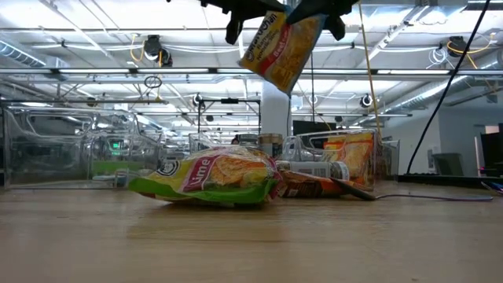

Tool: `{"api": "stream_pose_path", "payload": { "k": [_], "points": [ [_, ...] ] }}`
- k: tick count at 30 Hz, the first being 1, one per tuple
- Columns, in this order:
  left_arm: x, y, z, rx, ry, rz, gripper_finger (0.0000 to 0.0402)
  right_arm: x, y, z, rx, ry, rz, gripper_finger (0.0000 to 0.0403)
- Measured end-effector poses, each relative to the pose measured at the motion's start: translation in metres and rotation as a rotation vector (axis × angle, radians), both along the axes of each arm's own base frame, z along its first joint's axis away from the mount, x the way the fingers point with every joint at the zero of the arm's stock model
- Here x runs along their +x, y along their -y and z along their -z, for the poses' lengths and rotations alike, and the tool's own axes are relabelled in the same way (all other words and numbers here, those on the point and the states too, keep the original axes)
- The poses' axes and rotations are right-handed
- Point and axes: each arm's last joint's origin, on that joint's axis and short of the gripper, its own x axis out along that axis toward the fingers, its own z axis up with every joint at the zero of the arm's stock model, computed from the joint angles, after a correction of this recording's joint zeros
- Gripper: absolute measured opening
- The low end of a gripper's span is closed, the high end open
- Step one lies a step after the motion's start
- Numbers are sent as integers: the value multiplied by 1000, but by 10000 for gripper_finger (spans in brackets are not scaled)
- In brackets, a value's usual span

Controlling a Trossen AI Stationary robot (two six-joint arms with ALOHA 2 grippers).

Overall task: Pick & Place Food Item
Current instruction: Put the blue noodle pack into the right transparent bin

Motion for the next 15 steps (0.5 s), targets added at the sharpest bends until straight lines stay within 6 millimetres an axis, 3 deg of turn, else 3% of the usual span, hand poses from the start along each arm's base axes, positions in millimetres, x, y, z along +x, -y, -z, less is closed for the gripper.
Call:
{"api": "stream_pose_path", "payload": {
  "k": [8, 15],
  "points": [
    [-1, 0, 1, -8, -13, 19, 2, 0, 0, 0, -3, -2, -3, 7],
    [-1, -5, 1, -2, -11, 6, 17, 0, 0, 0, 0, 3, -1, 1]
  ]
}}
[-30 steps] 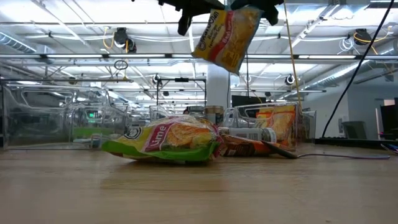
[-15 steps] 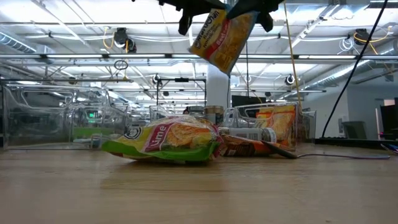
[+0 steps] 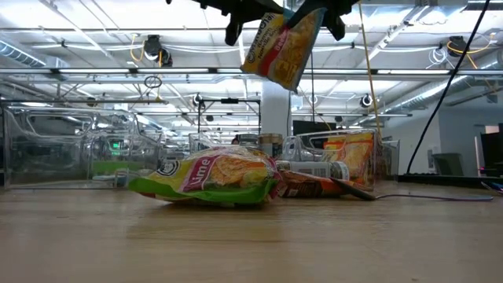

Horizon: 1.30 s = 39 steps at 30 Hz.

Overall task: Pick & Place Food Item
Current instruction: Put the blue noodle pack into the right transparent bin

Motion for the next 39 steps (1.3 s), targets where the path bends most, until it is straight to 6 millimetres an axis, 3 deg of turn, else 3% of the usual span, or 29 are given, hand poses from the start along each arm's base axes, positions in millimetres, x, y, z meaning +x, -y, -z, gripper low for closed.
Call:
{"api": "stream_pose_path", "payload": {
  "k": [6, 14, 19, 24, 30, 39],
  "points": [
    [-2, -14, -4, -5, 37, -19, 44, -8, 0, -9, -3, 48, 1, 1],
    [-6, -30, -12, -31, 132, 92, 137, -36, 4, -26, 19, 90, 35, 0],
    [-26, -45, -30, -58, 183, 68, 175, -54, 6, -39, 36, 155, 39, 0],
    [-53, -53, -49, -51, 213, 95, 185, -68, 17, -35, 50, 87, 106, 0],
    [-82, -48, -70, -33, 240, 90, 186, -73, 37, -20, 54, -67, 203, 0],
    [-98, -21, -86, -41, 280, 268, 186, -73, 71, 0, 57, -163, 265, 0]
  ]
}}
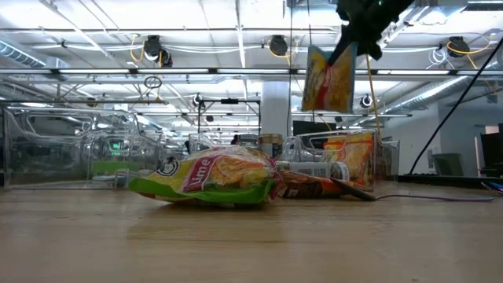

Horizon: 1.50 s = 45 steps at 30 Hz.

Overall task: Pick & Place Food Item
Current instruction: Put the blue noodle pack into the right transparent bin

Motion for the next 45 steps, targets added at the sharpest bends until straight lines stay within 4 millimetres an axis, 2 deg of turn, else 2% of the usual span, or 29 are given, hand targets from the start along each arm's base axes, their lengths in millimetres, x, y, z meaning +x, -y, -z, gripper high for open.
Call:
{"api": "stream_pose_path", "payload": {
  "k": [5, 9, 19, 26, 31, 40, 45],
  "points": [
    [2, 15, 0, -7, -8, 58, 186, -4, 13, 28, 35, -67, 50, 0],
    [5, 23, 0, -10, -10, 90, 186, -4, 19, 44, 69, -35, 42, 0],
    [8, 26, -1, 0, 3, 67, 186, -10, 29, 100, 137, 18, 46, 0],
    [8, 24, -1, 1, 6, -17, 186, -17, 38, 120, 158, 122, 82, 0],
    [8, 23, -1, 11, 12, -39, 186, -19, 44, 134, 202, 122, 108, 0],
    [9, 23, -2, 12, 22, -56, 186, -1, 57, 151, 264, 161, 67, 0],
    [9, 23, -2, 6, 19, -55, 186, 2, 58, 156, 278, 159, 71, 0]
  ]
}}
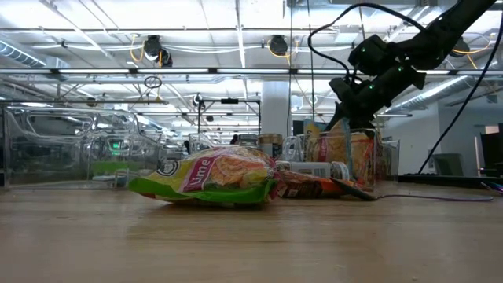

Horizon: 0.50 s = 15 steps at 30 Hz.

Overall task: Pick & Place Food Item
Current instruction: Put the blue noodle pack into the right transparent bin

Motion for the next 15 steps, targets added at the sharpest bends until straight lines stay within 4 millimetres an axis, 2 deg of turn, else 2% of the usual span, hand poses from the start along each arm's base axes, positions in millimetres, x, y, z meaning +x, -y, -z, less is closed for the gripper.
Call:
{"api": "stream_pose_path", "payload": {
  "k": [8, 15],
  "points": [
    [0, 0, 0, 7, 0, 0, 186, -1, 1, 0, -2, 1, 9, 13],
    [0, 0, 2, 7, -17, 0, 186, 0, 4, -4, -34, 31, 12, 91]
  ]
}}
